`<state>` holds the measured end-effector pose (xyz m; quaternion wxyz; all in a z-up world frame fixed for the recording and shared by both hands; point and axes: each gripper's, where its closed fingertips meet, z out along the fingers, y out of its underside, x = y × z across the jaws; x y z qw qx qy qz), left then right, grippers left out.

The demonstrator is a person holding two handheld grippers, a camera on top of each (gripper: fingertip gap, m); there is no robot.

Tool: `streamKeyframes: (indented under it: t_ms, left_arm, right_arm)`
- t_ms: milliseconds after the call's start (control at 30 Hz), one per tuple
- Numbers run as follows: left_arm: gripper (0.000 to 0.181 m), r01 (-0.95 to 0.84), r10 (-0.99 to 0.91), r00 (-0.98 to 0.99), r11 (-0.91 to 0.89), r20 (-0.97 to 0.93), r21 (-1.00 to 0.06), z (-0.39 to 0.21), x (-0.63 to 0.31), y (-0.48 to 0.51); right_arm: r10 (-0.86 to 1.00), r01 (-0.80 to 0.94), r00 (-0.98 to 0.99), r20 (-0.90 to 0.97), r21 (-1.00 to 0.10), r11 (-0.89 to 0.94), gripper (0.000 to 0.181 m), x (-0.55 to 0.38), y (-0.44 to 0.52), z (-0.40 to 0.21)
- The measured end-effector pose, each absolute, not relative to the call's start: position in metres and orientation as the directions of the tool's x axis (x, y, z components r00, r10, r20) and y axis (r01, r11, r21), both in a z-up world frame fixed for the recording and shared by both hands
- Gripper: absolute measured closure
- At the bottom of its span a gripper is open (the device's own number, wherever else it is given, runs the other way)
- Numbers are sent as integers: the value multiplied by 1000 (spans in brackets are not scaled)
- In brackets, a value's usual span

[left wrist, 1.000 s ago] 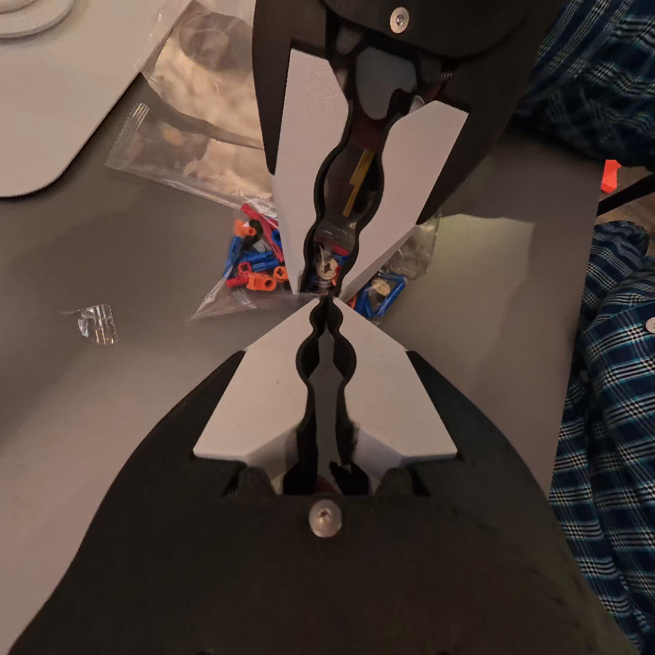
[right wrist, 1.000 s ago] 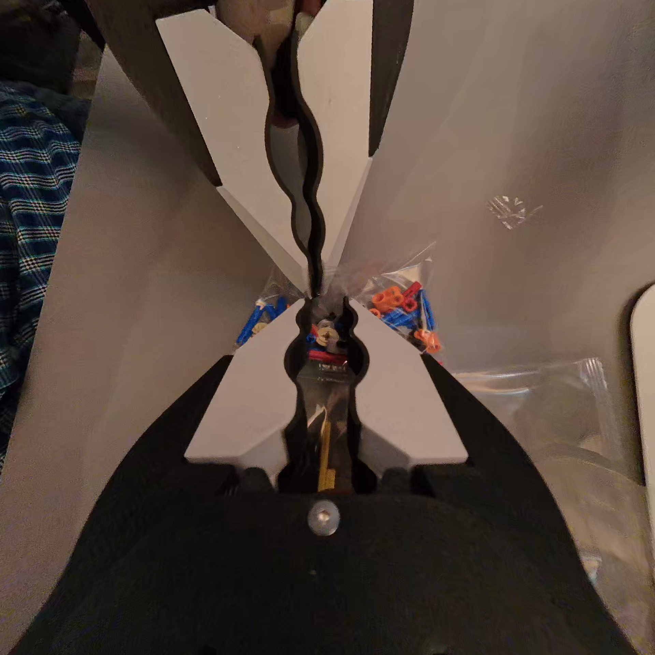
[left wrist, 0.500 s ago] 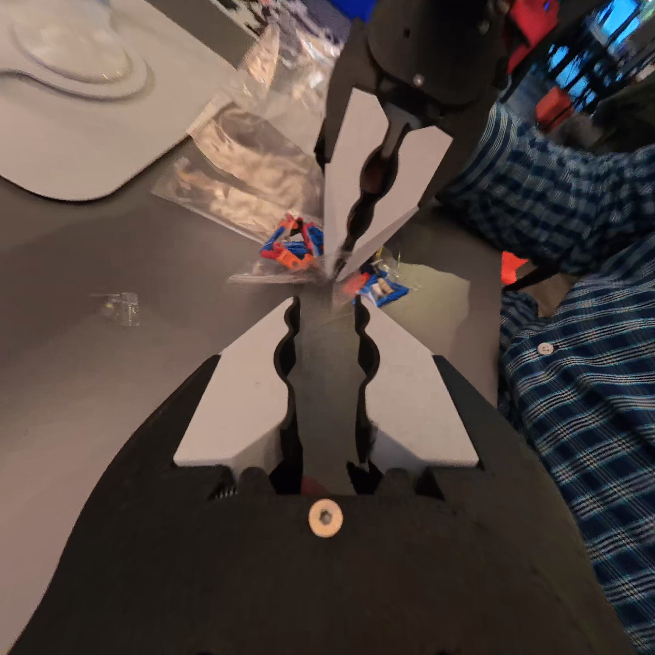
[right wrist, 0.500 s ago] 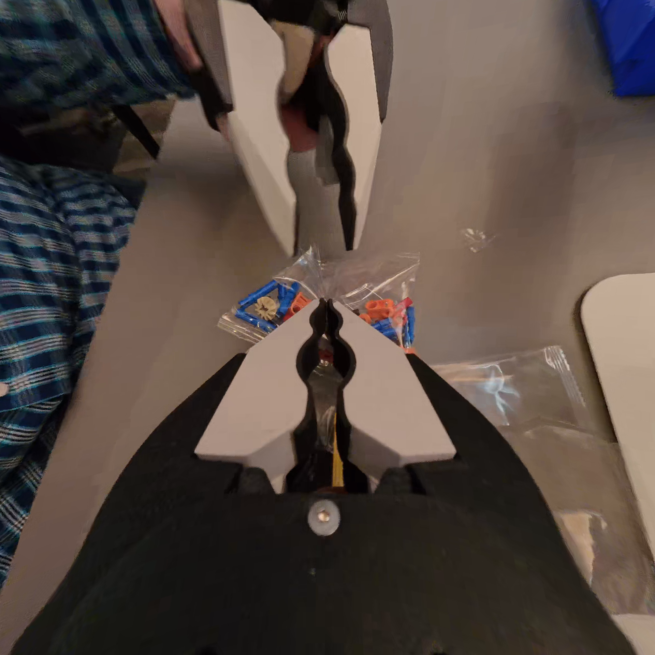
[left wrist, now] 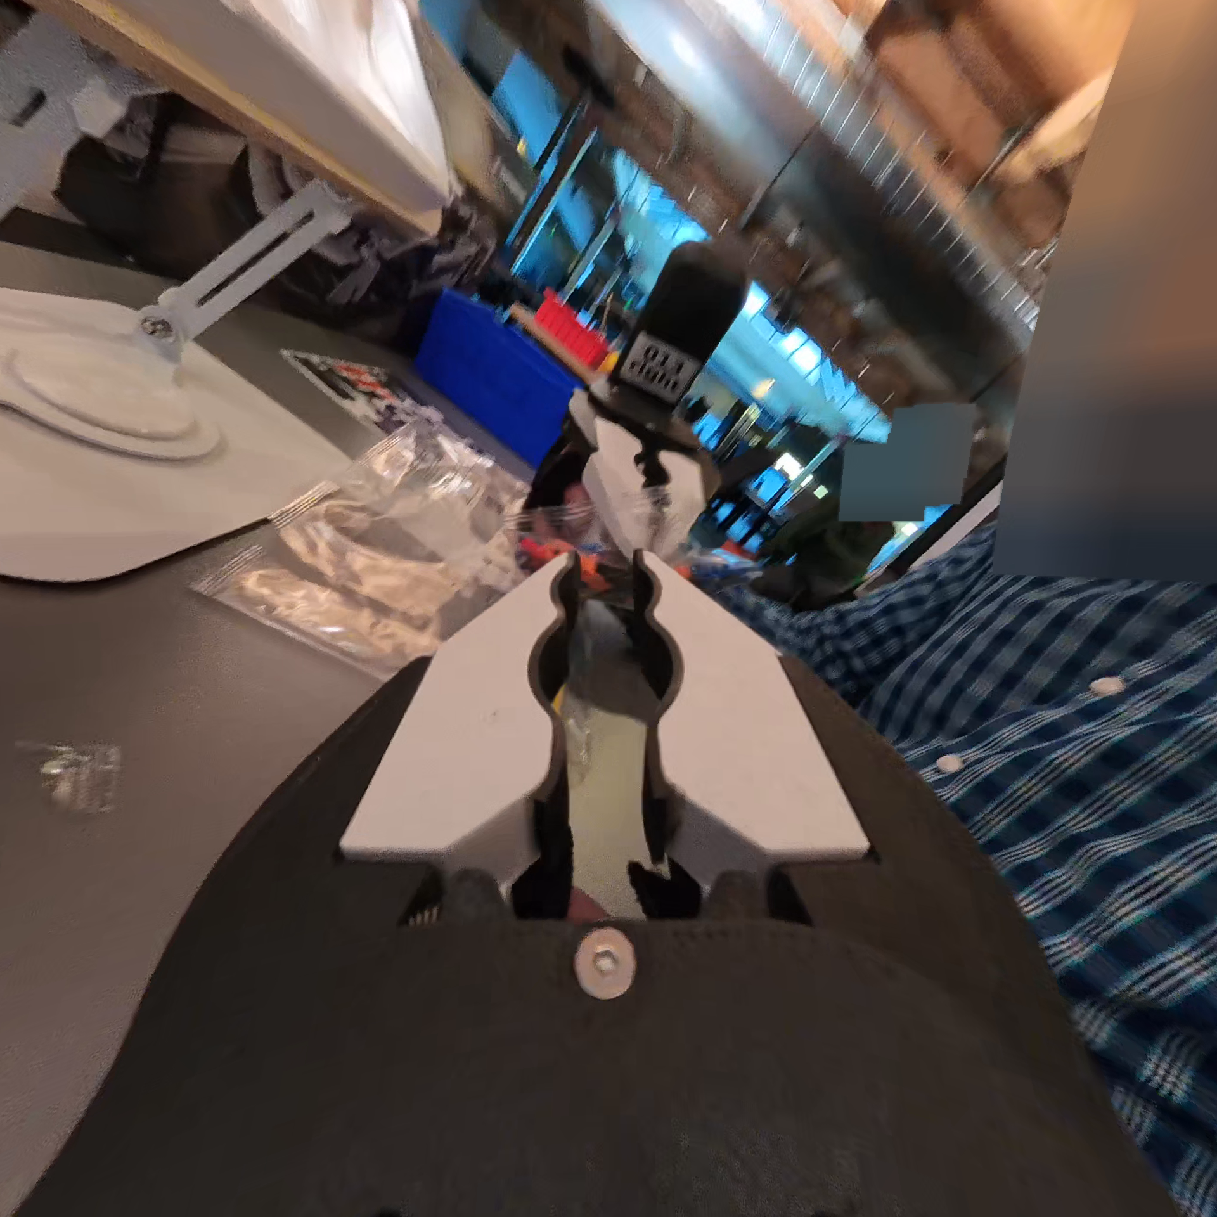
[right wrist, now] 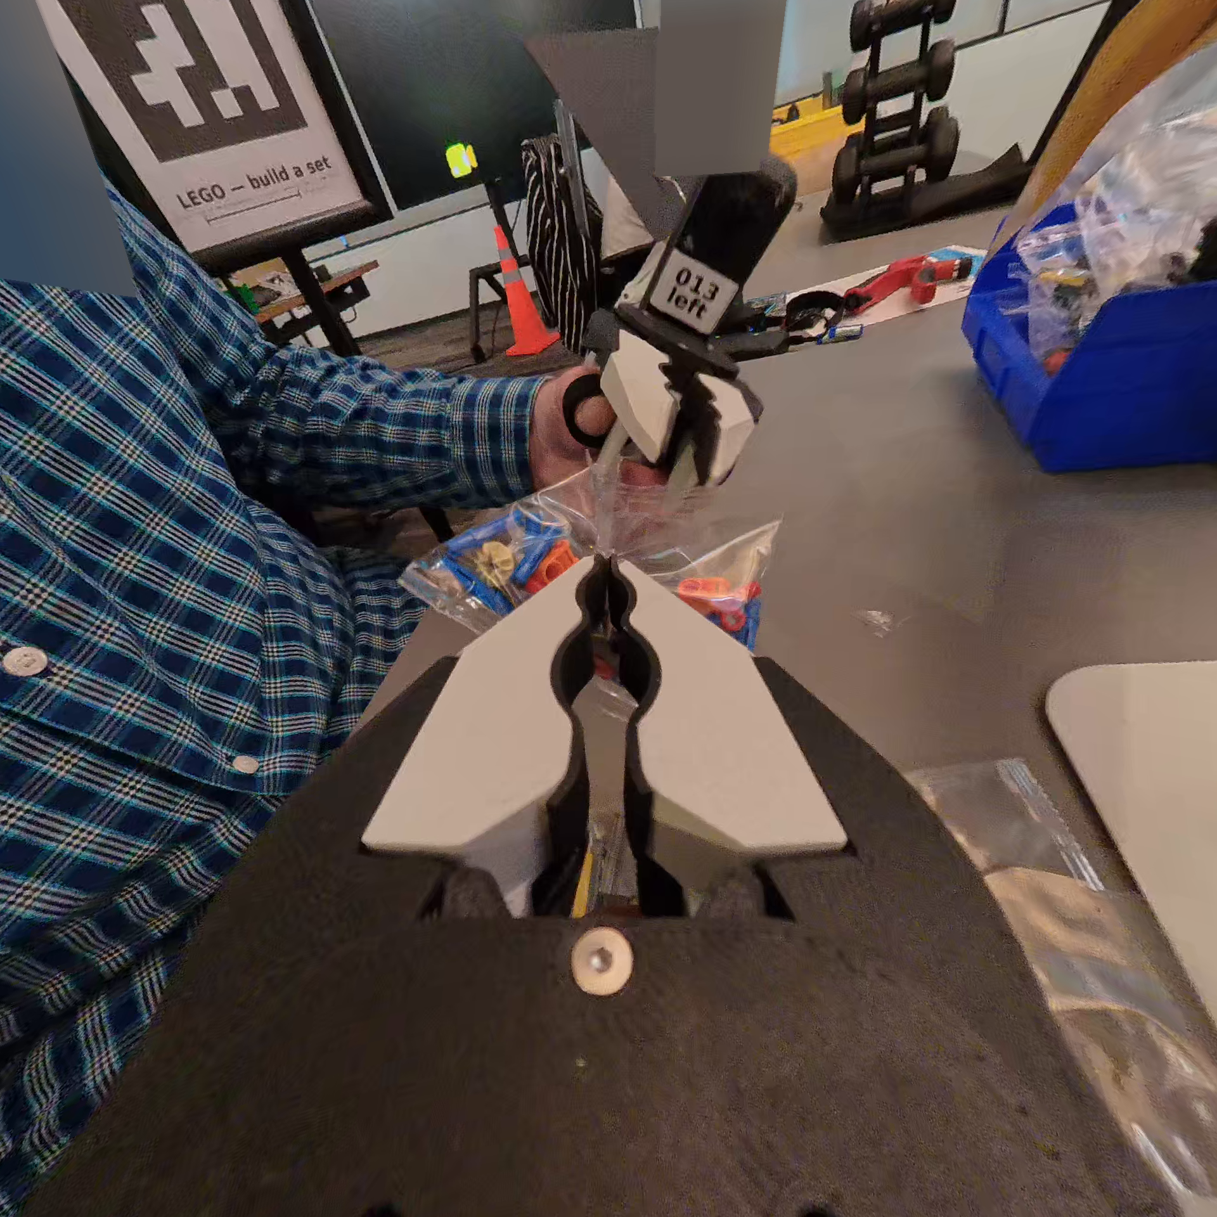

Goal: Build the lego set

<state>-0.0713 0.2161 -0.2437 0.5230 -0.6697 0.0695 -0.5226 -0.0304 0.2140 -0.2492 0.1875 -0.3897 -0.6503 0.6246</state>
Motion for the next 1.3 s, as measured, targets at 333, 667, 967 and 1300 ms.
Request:
streamKeyframes:
  t_ms: [333, 667, 967, 1300]
  left_arm:
    - [160, 304, -625, 621, -365, 474, -880, -250, -35, 228]
    - [181, 233, -611, 696, -305, 377, -923, -246, -27, 230]
    - [181, 157, -607, 745, -241, 275, -958, -241, -27, 229]
    - [181, 110, -603, 764, -231, 231, -967, -237, -30, 227]
  right_arm:
    - [739, 250, -632, -233, -964, -90, 181, -29, 213, -244]
    - [765, 237, -606, -218, -968, -88, 181, -29, 218, -242]
    - [768, 226, -604, -213, -970, -92, 181, -28, 218, -238]
    - [799, 224, -571, -190, -972, -71, 181, -27, 224, -237]
